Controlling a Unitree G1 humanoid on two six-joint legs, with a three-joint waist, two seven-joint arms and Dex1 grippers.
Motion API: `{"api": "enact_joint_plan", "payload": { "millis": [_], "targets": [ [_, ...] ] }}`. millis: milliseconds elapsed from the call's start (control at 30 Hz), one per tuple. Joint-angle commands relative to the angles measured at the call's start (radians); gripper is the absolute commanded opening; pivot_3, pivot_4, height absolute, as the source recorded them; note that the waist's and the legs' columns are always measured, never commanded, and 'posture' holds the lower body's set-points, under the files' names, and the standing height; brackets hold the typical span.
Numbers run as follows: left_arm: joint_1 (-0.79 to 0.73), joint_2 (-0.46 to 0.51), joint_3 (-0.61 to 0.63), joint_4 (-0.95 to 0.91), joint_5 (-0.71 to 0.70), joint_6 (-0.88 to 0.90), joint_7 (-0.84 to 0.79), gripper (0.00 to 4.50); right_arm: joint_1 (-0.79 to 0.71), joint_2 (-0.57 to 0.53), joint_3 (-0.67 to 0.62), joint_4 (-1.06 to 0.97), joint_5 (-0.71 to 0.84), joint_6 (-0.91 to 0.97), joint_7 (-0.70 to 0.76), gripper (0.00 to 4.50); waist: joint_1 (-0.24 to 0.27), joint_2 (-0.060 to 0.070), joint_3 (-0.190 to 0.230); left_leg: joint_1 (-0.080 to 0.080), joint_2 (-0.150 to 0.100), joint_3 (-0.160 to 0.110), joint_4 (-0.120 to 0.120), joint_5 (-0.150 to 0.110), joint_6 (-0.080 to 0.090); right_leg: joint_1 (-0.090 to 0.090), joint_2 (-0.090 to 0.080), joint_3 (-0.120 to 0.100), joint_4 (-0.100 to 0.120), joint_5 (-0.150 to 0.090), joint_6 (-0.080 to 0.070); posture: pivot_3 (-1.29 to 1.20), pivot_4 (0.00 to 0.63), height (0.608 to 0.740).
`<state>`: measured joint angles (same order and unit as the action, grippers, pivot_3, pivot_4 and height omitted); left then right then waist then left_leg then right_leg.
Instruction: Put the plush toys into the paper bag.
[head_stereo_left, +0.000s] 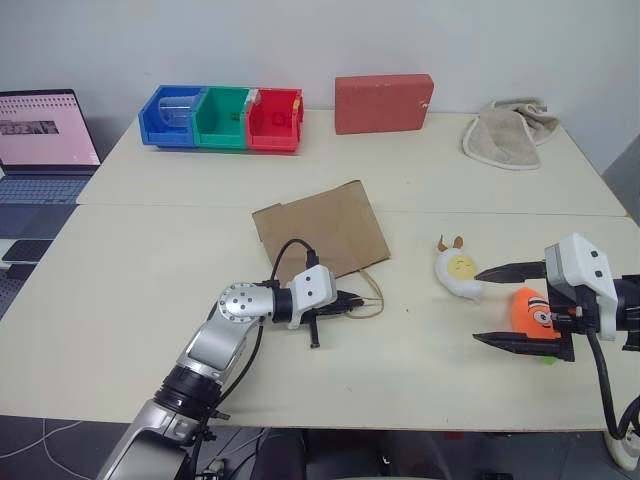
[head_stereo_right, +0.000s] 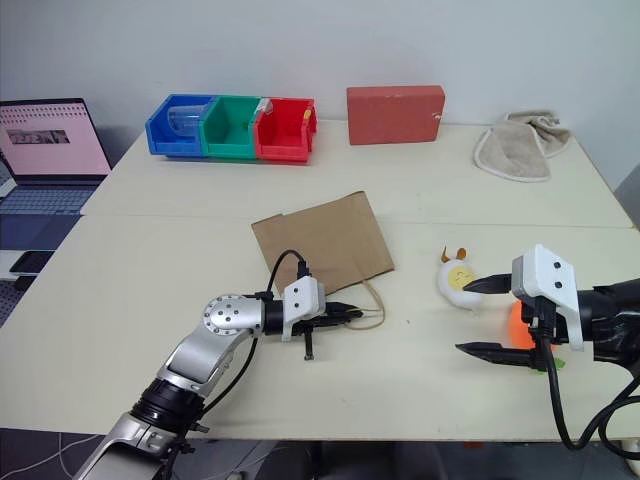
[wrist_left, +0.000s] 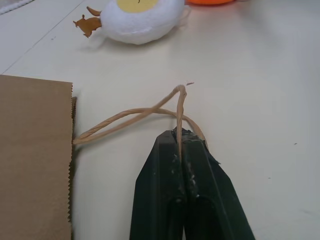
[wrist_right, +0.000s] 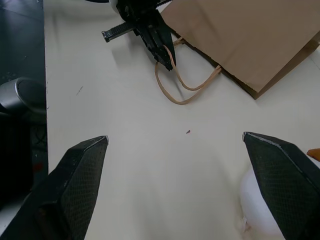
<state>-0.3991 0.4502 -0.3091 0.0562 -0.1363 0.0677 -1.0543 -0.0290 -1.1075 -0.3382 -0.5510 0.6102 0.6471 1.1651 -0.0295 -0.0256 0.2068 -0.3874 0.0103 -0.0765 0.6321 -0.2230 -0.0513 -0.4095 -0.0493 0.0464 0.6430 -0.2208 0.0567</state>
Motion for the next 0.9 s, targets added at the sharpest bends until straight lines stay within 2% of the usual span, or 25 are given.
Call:
{"api": "enact_joint_plan", "payload": {
  "millis": [33,133,233,367,567,600,767,900],
  "targets": [
    [-0.037,0.023,0.040,-0.066,-0.067,0.057,-0.044,0.04,-0.018,0.017,0.006,-0.034,-0.007,0.013,-0.071,4.50,-0.001,0.000,0.000,0.000,0.000,0.000,0.000,0.000,0.000,0.000,0.000,0.000,0.000,0.000,0.000,0.00,0.150,0.740],
    [-0.060,0.046,0.061,-0.086,-0.101,0.100,-0.065,0.04,-0.035,0.040,0.032,-0.045,-0.003,0.008,-0.105,4.50,-0.002,0.000,0.000,0.000,0.000,0.000,0.000,0.000,0.000,0.000,0.000,0.000,0.000,0.000,0.000,0.00,0.150,0.740],
    [-0.096,0.060,0.091,-0.114,-0.149,0.170,-0.077,0.00,-0.030,0.069,0.051,-0.071,0.014,0.009,-0.128,3.89,0.000,0.000,0.000,0.000,0.000,0.000,0.000,0.000,0.000,0.000,0.000,0.000,0.000,-0.001,-0.001,0.00,0.150,0.740],
    [-0.142,0.092,0.135,-0.161,-0.234,0.260,-0.115,0.00,-0.017,0.112,0.106,-0.122,0.026,0.016,-0.159,2.47,-0.001,0.000,0.000,-0.002,0.000,-0.002,0.000,0.000,0.000,-0.001,0.000,-0.001,0.000,0.000,0.001,0.00,0.150,0.740],
    [-0.201,0.108,0.210,-0.184,-0.339,0.386,-0.105,0.00,-0.138,0.363,0.360,-0.072,-0.097,-0.041,-0.335,0.19,-0.007,-0.002,-0.001,-0.001,0.002,-0.003,0.000,0.000,0.000,-0.001,0.003,-0.001,0.000,0.001,0.004,0.00,0.150,0.740],
    [-0.206,0.109,0.213,-0.184,-0.346,0.396,-0.104,0.00,-0.153,0.394,0.381,-0.061,-0.113,-0.050,-0.352,0.05,-0.006,-0.002,-0.001,-0.001,0.002,-0.003,0.000,0.000,0.000,-0.001,0.004,-0.001,0.001,0.001,0.004,0.00,0.150,0.740],
    [-0.227,0.099,0.242,-0.204,-0.407,0.470,-0.080,0.00,-0.243,0.619,0.528,0.144,-0.306,-0.250,-0.486,0.05,-0.005,-0.002,-0.001,-0.002,0.002,-0.005,0.000,0.000,0.000,-0.001,0.005,-0.001,0.000,0.002,0.004,0.00,0.150,0.740],
    [-0.233,0.094,0.245,-0.216,-0.421,0.496,-0.066,0.00,-0.287,0.724,0.583,0.286,-0.398,-0.358,-0.528,0.05,-0.005,-0.002,-0.001,-0.003,0.003,-0.005,-0.001,0.000,0.000,-0.002,0.006,-0.001,0.001,0.002,0.004,0.00,0.150,0.740]
  ]
}}
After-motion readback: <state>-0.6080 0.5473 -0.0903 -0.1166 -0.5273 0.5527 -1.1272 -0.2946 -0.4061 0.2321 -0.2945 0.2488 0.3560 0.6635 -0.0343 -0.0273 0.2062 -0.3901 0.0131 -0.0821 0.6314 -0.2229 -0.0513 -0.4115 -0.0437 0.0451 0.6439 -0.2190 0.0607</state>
